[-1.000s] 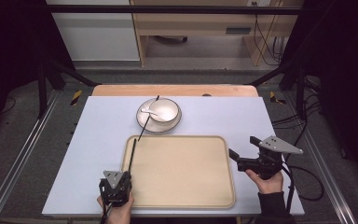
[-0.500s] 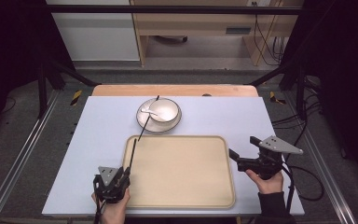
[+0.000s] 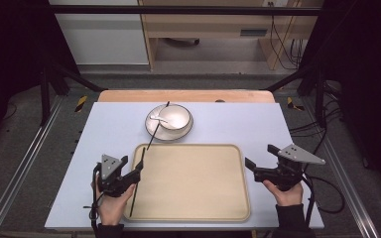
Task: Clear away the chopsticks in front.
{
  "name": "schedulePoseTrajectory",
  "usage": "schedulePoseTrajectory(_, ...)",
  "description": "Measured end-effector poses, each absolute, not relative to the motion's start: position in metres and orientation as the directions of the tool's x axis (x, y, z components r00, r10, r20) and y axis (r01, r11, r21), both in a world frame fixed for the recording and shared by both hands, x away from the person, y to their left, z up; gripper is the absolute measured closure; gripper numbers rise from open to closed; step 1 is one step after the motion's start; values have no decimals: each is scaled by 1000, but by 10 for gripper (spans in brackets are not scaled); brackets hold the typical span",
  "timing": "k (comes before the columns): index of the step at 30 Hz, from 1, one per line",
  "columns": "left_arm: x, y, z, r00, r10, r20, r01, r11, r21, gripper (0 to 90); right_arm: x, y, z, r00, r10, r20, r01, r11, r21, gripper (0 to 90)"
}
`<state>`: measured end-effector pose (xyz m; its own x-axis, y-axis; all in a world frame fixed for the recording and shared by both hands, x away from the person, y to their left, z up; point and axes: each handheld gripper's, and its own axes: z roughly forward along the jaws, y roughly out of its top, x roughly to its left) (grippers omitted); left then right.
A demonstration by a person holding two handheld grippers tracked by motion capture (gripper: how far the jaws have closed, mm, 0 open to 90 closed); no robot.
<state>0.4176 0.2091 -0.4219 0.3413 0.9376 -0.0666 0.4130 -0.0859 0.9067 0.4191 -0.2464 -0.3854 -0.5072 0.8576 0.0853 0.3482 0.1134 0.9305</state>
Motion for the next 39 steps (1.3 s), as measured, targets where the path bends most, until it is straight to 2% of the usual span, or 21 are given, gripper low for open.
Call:
schedulePoseTrajectory(7, 442, 212, -415, 401, 912, -85, 405, -94, 909, 280, 418, -247, -384, -505, 858, 89, 346, 107, 932, 66)
schedulePoseTrajectory(12, 460, 212, -412, 417, 907, -58, 403, -127, 906, 224, 418, -247, -384, -506, 859, 86, 344, 109, 933, 66)
schedulePoseTrajectory(19, 486, 208, -409, 450, 892, -32, 427, -184, 885, 204, 420, -247, -385, -505, 859, 86, 348, 111, 931, 66)
schedulePoseTrajectory(22, 496, 205, -409, 449, 894, 15, 436, -233, 869, 200, 420, -247, -385, -504, 859, 87, 349, 111, 931, 66)
schedulePoseTrajectory(31, 527, 198, -416, 474, 880, 28, 465, -277, 841, 191, 420, -247, -385, -505, 859, 84, 348, 113, 931, 67)
schedulePoseTrajectory(39, 550, 187, -420, 488, 868, 97, 483, -361, 798, 185, 420, -248, -385, -502, 860, 91, 353, 107, 930, 67)
